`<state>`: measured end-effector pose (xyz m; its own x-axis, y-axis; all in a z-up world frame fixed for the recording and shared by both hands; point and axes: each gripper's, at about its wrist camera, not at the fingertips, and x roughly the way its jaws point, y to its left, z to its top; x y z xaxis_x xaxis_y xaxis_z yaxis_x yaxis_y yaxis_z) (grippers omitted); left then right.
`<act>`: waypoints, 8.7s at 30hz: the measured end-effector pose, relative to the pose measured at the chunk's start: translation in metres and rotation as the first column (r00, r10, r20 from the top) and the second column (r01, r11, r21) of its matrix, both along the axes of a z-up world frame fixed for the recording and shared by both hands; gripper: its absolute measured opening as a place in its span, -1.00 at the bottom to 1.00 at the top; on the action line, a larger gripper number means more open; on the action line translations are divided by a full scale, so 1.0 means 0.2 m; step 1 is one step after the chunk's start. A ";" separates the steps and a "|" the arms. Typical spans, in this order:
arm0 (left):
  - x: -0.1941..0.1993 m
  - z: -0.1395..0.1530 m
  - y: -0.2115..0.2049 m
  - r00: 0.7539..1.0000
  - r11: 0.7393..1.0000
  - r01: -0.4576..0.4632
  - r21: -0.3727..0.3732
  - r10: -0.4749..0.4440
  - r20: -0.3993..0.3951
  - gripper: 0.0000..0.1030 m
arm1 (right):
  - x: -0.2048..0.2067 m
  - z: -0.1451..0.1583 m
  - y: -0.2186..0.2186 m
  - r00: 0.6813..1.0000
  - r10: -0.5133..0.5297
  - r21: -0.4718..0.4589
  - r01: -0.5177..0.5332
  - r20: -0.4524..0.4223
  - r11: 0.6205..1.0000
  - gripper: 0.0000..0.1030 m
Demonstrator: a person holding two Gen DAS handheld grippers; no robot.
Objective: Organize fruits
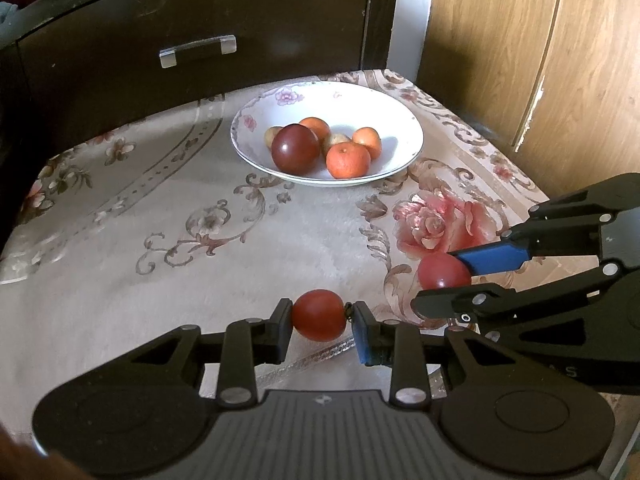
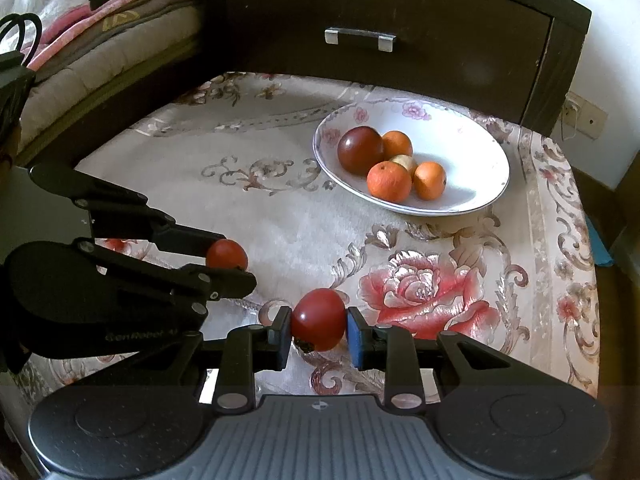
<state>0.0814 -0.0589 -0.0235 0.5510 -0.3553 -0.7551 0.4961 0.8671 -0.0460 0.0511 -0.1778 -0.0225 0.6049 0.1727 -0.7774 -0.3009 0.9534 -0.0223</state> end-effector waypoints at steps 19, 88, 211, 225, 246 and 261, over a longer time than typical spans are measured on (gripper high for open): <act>-0.01 0.05 -0.02 1.000 1.000 0.008 -0.025 -0.007 0.023 -0.23 | 0.00 0.03 -0.02 0.999 -0.033 0.013 0.032 0.016 0.999 -0.57; 0.75 0.10 -0.34 0.987 0.999 -0.049 -0.001 0.049 0.152 -0.23 | 0.73 0.06 -0.35 0.982 -0.140 0.117 0.125 0.130 0.985 -0.48; -0.41 0.16 0.11 0.948 0.958 -0.281 0.048 0.270 0.167 1.00 | -0.41 0.15 -0.02 0.966 -0.252 0.137 0.242 0.058 0.960 -0.07; -0.42 0.15 0.11 0.948 0.957 -0.286 0.054 0.274 0.158 1.00 | -0.41 0.15 -0.01 0.968 -0.245 0.137 0.236 0.051 0.962 -0.04; -0.41 0.15 0.11 0.948 0.953 -0.295 0.066 0.284 0.143 1.00 | -0.41 0.13 -0.01 0.969 -0.244 0.138 0.235 0.047 0.962 -0.04; -0.42 0.14 0.12 0.947 0.952 -0.298 0.074 0.284 0.152 1.00 | -0.40 0.12 0.00 0.969 -0.242 0.136 0.234 0.041 0.963 -0.03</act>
<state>-0.0017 -0.0354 0.0048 0.7209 -0.0946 -0.6865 0.2171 0.9716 0.0942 -0.0296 -0.1786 0.0019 0.6834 0.1150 -0.7210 -0.0668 0.9932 0.0950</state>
